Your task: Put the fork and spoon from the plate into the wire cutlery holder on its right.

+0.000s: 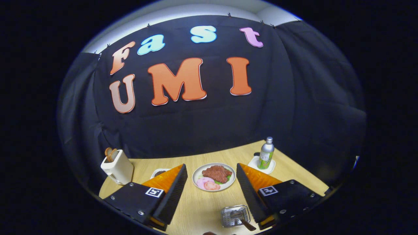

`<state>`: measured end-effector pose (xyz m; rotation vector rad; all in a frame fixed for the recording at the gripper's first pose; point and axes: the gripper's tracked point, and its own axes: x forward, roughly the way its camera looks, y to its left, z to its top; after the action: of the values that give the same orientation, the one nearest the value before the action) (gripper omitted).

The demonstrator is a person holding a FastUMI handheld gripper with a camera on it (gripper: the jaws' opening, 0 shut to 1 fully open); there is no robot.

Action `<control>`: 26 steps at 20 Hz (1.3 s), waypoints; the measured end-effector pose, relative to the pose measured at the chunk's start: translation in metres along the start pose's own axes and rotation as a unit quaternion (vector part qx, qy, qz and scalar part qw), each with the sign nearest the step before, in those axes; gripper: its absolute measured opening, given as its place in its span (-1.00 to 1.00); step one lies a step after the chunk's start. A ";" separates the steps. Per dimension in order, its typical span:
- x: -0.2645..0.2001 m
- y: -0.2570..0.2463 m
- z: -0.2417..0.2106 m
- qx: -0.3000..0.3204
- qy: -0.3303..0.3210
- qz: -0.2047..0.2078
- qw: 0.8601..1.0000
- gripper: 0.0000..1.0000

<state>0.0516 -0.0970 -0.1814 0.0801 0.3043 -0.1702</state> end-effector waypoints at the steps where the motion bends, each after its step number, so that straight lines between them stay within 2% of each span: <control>1: 0.000 0.005 0.008 -0.007 -0.013 -0.004 1.000 0.94; 6: -0.006 0.055 0.033 -0.023 -0.064 0.036 0.997 0.94; 14: -0.017 0.157 0.048 -0.051 -0.122 0.109 0.985 0.94; 19: -0.019 0.217 0.037 -0.035 -0.108 0.140 0.984 0.94; 26: -0.017 0.281 0.005 -0.064 -0.065 0.139 0.986 0.94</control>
<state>0.0871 0.1812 -0.1563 -0.0169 0.1715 0.1211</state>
